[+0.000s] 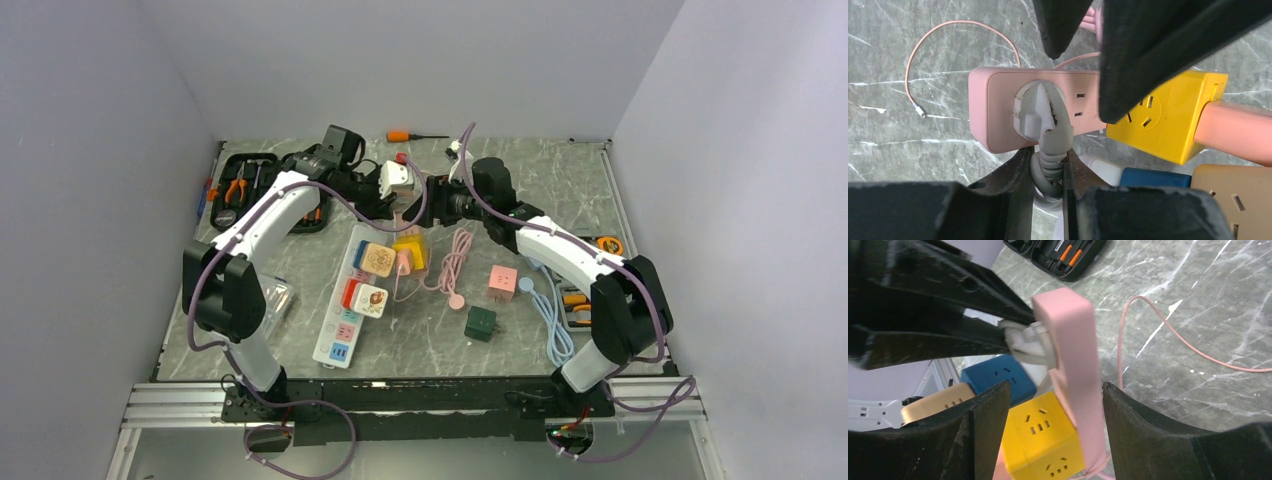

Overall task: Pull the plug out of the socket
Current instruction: Pick up the socket from the center of the board, then remove the plug from the socket.

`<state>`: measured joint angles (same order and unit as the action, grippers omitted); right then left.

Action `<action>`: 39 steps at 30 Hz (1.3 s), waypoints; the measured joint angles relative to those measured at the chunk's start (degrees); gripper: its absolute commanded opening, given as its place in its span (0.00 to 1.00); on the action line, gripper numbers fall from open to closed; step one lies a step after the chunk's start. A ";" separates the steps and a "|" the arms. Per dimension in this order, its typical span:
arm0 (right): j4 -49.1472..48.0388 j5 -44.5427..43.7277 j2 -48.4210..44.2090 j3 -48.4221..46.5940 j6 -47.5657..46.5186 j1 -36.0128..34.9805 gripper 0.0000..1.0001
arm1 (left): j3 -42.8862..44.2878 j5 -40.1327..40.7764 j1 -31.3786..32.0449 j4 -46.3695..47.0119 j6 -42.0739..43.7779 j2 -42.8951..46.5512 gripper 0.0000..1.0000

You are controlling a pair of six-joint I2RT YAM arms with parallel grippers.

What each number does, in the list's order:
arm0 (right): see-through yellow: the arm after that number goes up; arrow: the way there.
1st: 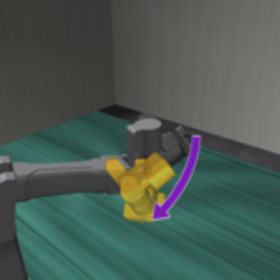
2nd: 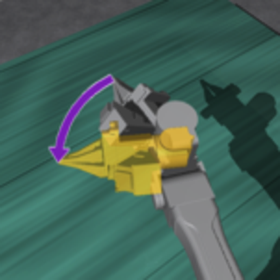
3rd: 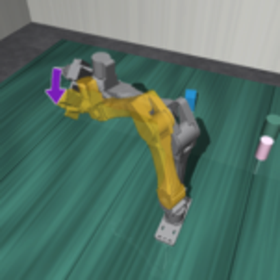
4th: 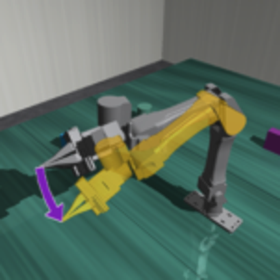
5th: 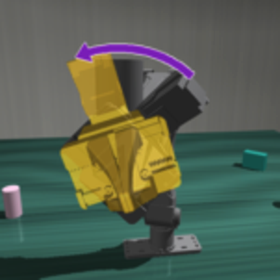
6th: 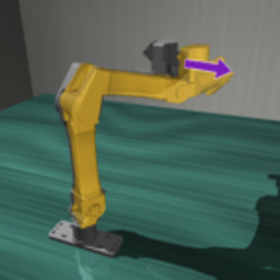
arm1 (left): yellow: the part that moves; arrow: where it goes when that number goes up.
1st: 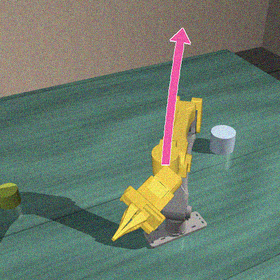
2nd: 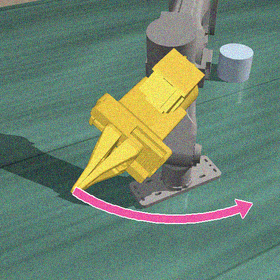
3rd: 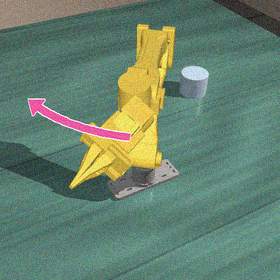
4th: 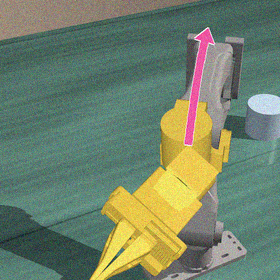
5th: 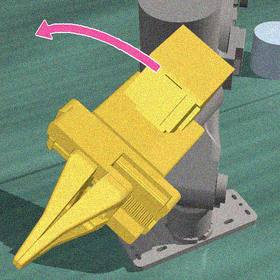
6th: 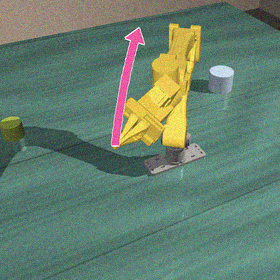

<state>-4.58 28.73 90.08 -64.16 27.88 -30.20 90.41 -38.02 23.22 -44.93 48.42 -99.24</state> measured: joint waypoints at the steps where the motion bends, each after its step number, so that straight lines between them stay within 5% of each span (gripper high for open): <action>1: -0.24 0.02 0.46 0.00 -0.15 0.09 0.70 | 0.04 -0.31 0.00 -0.24 0.07 0.22 0.00; 17: -9.05 8.85 7.43 0.46 -1.68 0.74 0.66 | 1.22 -3.82 -0.09 -4.37 0.37 1.16 0.00; 22: -18.80 12.33 7.80 4.63 2.27 0.74 0.41 | 2.29 -5.66 -0.11 -5.60 -0.28 1.16 0.00; 26: -26.43 15.28 7.85 7.48 3.43 0.92 0.06 | 3.41 -6.73 -0.31 -6.97 -0.79 1.14 0.00; 29: -31.95 16.65 7.61 9.70 6.05 1.03 0.00 | 4.87 -8.02 -0.48 -9.31 -0.50 0.96 0.00; 31: -34.38 17.27 7.39 10.71 6.86 1.09 0.00 | 6.03 -8.94 -0.48 -11.13 0.39 0.52 0.07; 36: -34.93 18.25 6.25 11.54 7.02 1.68 0.00 | 9.33 -11.50 -0.48 -15.21 3.15 -1.75 0.48; 39: -32.50 17.97 5.79 11.63 5.33 2.25 0.00 | 10.56 -14.97 -0.92 -17.88 4.28 -2.29 0.57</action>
<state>-37.08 46.70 95.88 -52.53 33.21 -27.94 100.97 -52.99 22.31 -62.81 52.71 -101.54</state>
